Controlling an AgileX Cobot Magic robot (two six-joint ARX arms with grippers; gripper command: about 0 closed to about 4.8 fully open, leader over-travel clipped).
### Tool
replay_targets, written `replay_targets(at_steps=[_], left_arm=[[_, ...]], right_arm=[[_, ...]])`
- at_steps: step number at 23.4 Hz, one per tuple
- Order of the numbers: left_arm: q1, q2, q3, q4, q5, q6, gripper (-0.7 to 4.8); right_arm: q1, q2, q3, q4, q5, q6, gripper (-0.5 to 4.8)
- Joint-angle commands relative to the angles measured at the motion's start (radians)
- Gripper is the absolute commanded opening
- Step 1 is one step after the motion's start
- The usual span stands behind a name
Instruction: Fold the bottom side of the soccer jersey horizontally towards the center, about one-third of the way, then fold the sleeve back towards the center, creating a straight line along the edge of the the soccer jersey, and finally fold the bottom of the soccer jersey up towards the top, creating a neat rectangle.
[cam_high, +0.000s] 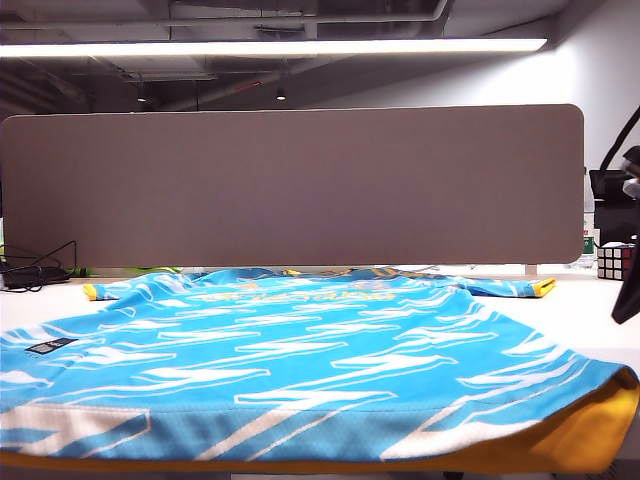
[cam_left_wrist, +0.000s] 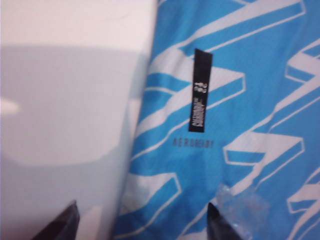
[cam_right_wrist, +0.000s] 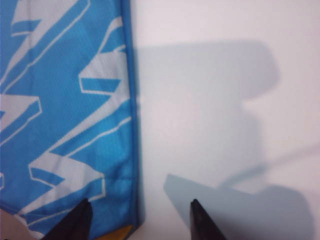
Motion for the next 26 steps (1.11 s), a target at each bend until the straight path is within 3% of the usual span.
replay_targets(at_steps=[1, 3, 12, 20, 26], left_arm=[[-0.002, 0.0, 0.004, -0.008, -0.019, 0.026, 3.28], [-0.002, 0.011, 0.004, -0.016, -0.016, 0.04, 3.51], [-0.005, 0.147, 0.003, -0.079, -0.011, 0.08, 3.5], [-0.073, 0.224, 0.003, -0.074, -0.011, 0.1, 3.5], [-0.075, 0.227, 0.003, -0.072, -0.007, 0.099, 3.48]], right_arm=[[0.001, 0.04, 0.005, 0.026, -0.066, 0.007, 2.67], [0.001, 0.061, 0.005, 0.027, -0.084, 0.008, 2.74], [0.003, 0.138, 0.004, 0.032, -0.146, 0.007, 2.86], [0.083, 0.203, 0.004, 0.05, -0.146, 0.008, 2.86], [0.121, 0.245, 0.004, 0.084, -0.143, 0.037, 2.84]])
